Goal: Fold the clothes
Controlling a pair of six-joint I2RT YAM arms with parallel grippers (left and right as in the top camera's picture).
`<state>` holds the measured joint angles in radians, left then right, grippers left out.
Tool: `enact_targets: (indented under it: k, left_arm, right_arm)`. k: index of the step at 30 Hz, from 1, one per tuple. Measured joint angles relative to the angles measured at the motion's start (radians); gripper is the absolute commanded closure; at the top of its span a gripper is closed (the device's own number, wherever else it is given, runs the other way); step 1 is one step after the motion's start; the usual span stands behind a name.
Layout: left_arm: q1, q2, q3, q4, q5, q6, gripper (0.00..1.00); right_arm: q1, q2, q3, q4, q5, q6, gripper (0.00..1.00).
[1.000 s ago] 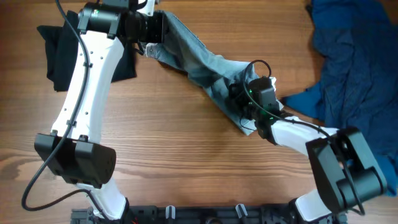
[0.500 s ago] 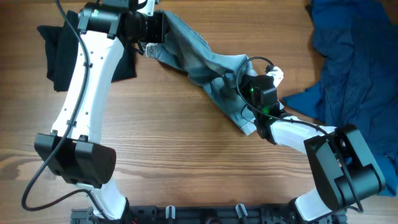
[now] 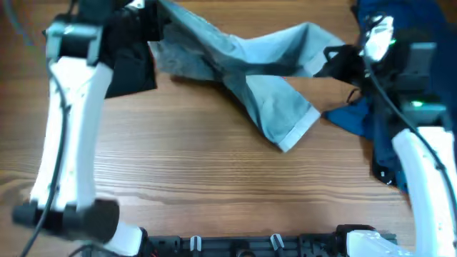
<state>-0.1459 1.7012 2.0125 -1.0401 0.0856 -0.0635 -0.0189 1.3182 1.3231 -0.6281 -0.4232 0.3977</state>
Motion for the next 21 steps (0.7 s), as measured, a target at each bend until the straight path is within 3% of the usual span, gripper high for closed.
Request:
enact_targets:
  k: [6, 11, 16, 21]
  left_arm:
    - [-0.067, -0.3, 0.001, 0.0, -0.029, -0.032, 0.96]
    - [-0.214, -0.383, 0.001, -0.015, -0.035, -0.05, 0.96]
    - [-0.319, -0.451, 0.001, -0.098, -0.048, -0.091, 0.96]
    - [-0.33, -0.497, 0.001, -0.171, -0.108, -0.157, 0.96]
  right_arm:
    - [-0.008, -0.008, 0.473, -0.409, -0.044, -0.164, 0.96]
    - [-0.009, -0.022, 0.666, -0.627, -0.048, -0.207, 0.96]
    - [-0.01, -0.103, 0.755, -0.794, 0.0, -0.217, 0.96]
    - [-0.009, -0.196, 0.801, -0.864, 0.132, -0.174, 0.96]
